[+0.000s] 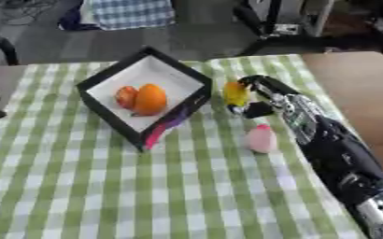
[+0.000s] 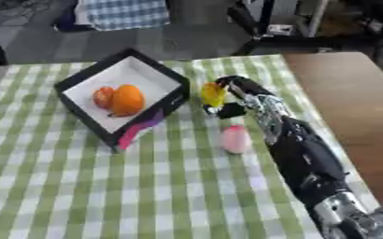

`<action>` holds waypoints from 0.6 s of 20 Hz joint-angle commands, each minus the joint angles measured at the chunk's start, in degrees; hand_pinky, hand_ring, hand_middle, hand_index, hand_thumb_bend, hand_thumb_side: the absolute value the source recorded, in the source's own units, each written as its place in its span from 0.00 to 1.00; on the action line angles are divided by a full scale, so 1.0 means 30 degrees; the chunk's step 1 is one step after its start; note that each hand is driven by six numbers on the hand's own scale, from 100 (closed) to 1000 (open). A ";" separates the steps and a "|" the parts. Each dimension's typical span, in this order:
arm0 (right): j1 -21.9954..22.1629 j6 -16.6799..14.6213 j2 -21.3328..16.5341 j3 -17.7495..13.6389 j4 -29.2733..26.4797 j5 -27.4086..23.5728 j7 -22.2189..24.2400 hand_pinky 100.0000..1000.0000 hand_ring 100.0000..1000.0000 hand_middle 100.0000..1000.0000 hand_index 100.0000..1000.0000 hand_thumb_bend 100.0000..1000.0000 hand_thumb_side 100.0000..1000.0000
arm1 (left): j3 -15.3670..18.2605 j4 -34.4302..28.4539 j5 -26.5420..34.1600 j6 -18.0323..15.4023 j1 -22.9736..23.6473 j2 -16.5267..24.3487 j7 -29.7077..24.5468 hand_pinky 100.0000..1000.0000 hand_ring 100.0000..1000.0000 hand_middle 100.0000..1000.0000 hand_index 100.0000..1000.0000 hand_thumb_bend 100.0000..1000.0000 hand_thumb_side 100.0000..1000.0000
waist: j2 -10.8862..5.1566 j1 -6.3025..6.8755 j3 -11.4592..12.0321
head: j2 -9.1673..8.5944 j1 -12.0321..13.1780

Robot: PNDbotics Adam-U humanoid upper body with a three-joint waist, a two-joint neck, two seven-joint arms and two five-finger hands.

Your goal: Pick up objects on the table and place them in the box.

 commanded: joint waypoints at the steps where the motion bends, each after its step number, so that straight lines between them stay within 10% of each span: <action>1: -0.0553 0.0891 -0.0126 -0.0125 -0.0633 0.1037 -0.1016 0.91 0.80 0.80 0.91 0.30 0.48 | 0.0153 -0.0224 -0.0055 -0.0067 -0.0068 0.0113 -0.0007 0.72 0.51 0.57 0.81 0.26 0.72 | 0.0119 0.0236 0.0058 | -0.0261 -0.0168; 12: -0.0886 0.2717 0.0267 -0.0786 0.1079 0.4242 -0.2788 0.91 0.80 0.79 0.86 0.25 0.47 | 0.0079 -0.0294 -0.0093 -0.0042 -0.0213 -0.0009 -0.0088 0.72 0.51 0.57 0.81 0.25 0.72 | 0.0389 0.0278 0.0396 | -0.0646 -0.0744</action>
